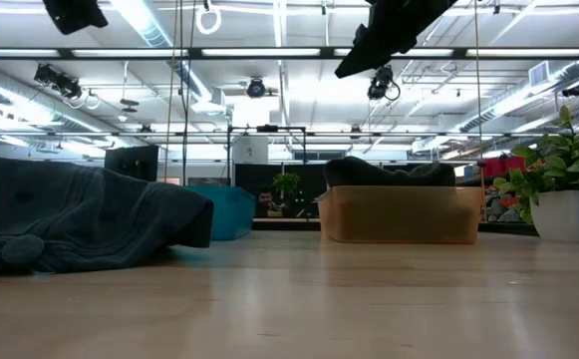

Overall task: Pick & Place hat
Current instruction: Put the left blue cap into the blue bin

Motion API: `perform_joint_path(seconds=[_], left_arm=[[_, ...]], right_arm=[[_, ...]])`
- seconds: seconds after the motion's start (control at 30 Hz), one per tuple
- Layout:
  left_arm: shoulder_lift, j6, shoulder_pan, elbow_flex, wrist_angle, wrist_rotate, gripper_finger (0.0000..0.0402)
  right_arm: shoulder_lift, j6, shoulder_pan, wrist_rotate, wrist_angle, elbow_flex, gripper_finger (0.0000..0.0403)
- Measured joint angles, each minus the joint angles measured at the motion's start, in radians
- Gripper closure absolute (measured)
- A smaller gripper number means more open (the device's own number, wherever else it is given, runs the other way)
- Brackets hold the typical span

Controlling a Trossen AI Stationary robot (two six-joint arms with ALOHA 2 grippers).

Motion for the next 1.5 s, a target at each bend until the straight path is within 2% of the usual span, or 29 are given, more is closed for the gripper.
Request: perform_joint_path(seconds=[0.17, 0.37, 0.6, 0.87, 1.27, 1.37, 1.5], left_arm=[[0.086, -0.067, -0.004, 0.027, -0.036, -0.001, 0.0241], [0.257, -0.207, -0.004, 0.026, -0.098, -0.044, 0.0241], [0.439, -0.376, -0.003, 0.026, -0.062, -0.029, 0.0241], [0.607, -0.376, -0.015, 0.025, 0.053, 0.135, 0.0241], [0.781, -0.337, -0.024, 0.027, 0.053, 0.159, 0.0243], [0.795, -0.27, -0.024, 0.027, 0.051, 0.16, 0.0269], [0.793, -0.193, -0.023, 0.026, 0.046, 0.165, 0.0351]], right_arm=[[0.0, 0.005, 0.0, 0.0, -0.016, 0.0, 0.0293], [0.0, 0.007, 0.0, 0.0, -0.038, 0.0, 0.0293], [0.0, 0.007, 0.0, 0.0, -0.04, 0.0, 0.0293], [0.0, 0.007, 0.0, 0.0, -0.052, 0.0, 0.0293], [0.0, 0.007, 0.0, 0.0, -0.057, 0.0, 0.0293], [0.0, 0.007, 0.0, 0.0, -0.058, 0.0, 0.0293], [0.0, 0.007, 0.0, 0.0, -0.058, 0.0, 0.0293]])
